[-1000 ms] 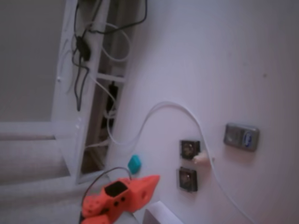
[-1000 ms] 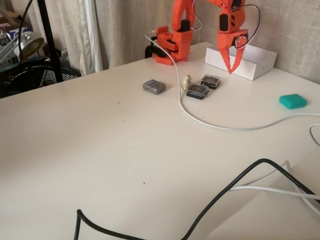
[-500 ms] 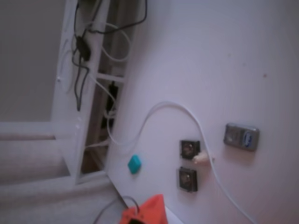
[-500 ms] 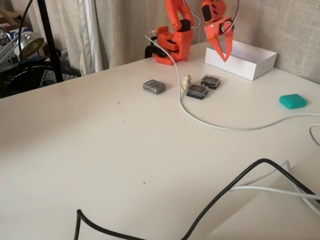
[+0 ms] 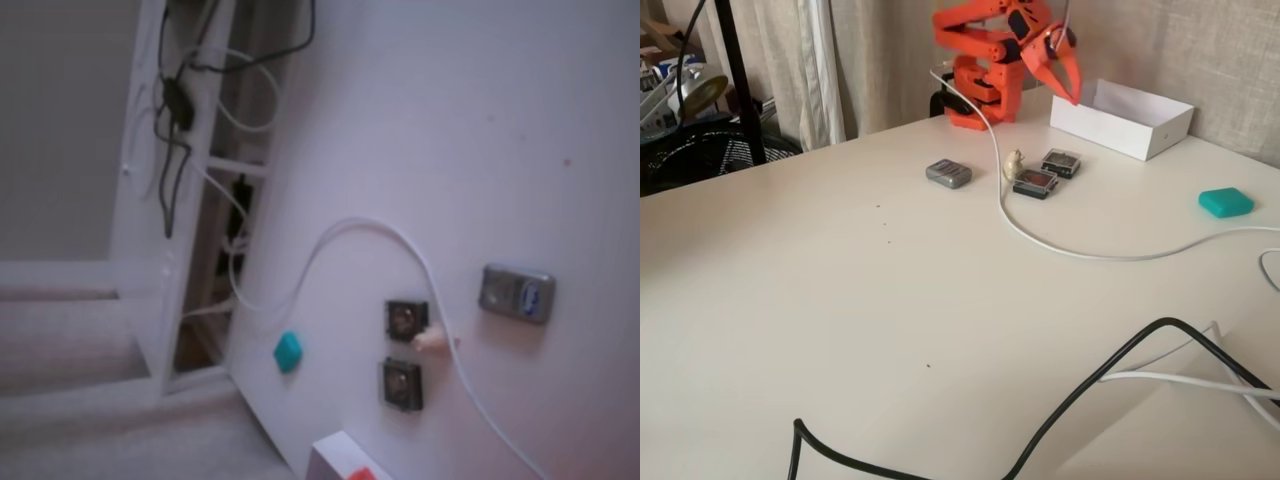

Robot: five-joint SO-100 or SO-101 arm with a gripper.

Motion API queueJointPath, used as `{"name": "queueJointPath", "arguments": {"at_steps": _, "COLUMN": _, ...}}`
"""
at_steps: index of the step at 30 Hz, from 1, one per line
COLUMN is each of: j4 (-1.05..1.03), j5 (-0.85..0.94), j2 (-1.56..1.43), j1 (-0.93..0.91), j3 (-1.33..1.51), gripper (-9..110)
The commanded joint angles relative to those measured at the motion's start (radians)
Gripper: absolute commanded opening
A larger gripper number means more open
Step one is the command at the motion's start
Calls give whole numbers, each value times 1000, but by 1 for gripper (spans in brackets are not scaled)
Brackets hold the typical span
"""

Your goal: Grasp the green cube and put it in the bin.

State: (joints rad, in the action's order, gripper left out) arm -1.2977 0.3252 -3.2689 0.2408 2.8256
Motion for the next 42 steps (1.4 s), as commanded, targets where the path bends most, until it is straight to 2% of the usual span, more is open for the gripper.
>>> {"name": "queueJointPath", "arguments": {"at_steps": 1, "j4": -83, "j5": -41, "j2": -41, "j1": -12, "j3": 5, "gripper": -8}}
{"name": "queueJointPath", "arguments": {"at_steps": 12, "j4": -38, "j5": -49, "j2": -41, "j1": -78, "j3": 117, "gripper": -8}}
{"name": "queueJointPath", "arguments": {"at_steps": 42, "j4": -37, "j5": -48, "j2": -41, "j1": -74, "j3": 117, "gripper": -8}}
